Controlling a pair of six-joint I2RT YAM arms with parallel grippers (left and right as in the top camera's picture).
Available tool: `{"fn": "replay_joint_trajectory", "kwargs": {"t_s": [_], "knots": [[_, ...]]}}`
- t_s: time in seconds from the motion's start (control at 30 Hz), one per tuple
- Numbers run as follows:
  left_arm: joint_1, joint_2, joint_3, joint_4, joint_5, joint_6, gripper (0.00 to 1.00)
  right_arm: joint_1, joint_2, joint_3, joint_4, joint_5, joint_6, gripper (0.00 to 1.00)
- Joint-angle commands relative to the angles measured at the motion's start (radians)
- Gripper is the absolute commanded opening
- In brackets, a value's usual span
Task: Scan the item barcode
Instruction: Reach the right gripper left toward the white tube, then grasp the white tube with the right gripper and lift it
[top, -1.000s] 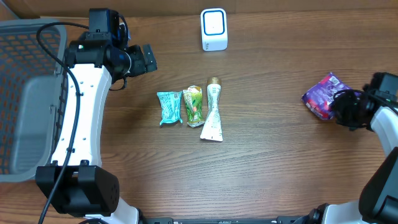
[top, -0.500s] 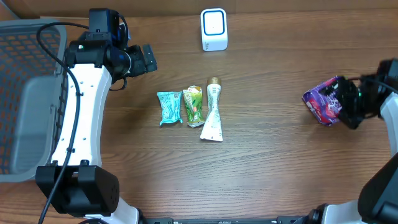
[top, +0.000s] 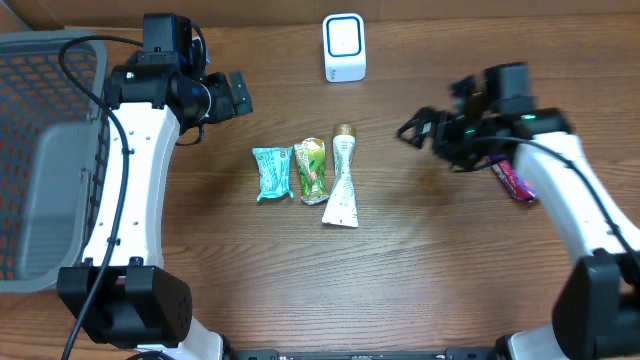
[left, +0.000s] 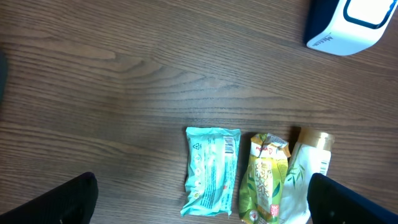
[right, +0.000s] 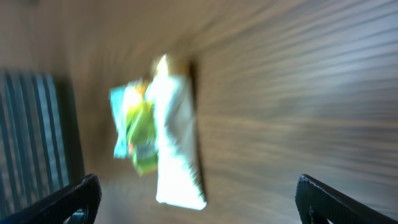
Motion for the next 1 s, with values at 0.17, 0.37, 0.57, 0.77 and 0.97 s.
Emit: {"fn": "replay_joint_trajectory", "kwargs": {"t_s": [0.17, 0.37, 0.57, 0.77, 0.97], "knots": [[0.002, -0.013, 0.015, 0.0, 0.007, -0.009, 0.99, 0.147, 0.216, -0.021, 0.116, -0.051, -0.008, 0.96], [0.002, -0.013, 0.015, 0.0, 0.007, -0.009, 1.0, 0.15, 0.332, -0.021, 0.23, -0.208, -0.008, 0.82], [0.002, -0.013, 0.015, 0.0, 0.008, -0.009, 1.0, 0.164, 0.415, -0.021, 0.3, -0.295, -0.005, 0.78], [0.002, -0.013, 0.015, 0.0, 0.007, -0.009, 1.0, 0.198, 0.474, -0.021, 0.34, -0.287, 0.051, 0.73], [0.002, -0.013, 0.015, 0.0, 0.007, -0.009, 1.0, 0.204, 0.556, -0.021, 0.413, -0.322, 0.164, 0.61]]}}
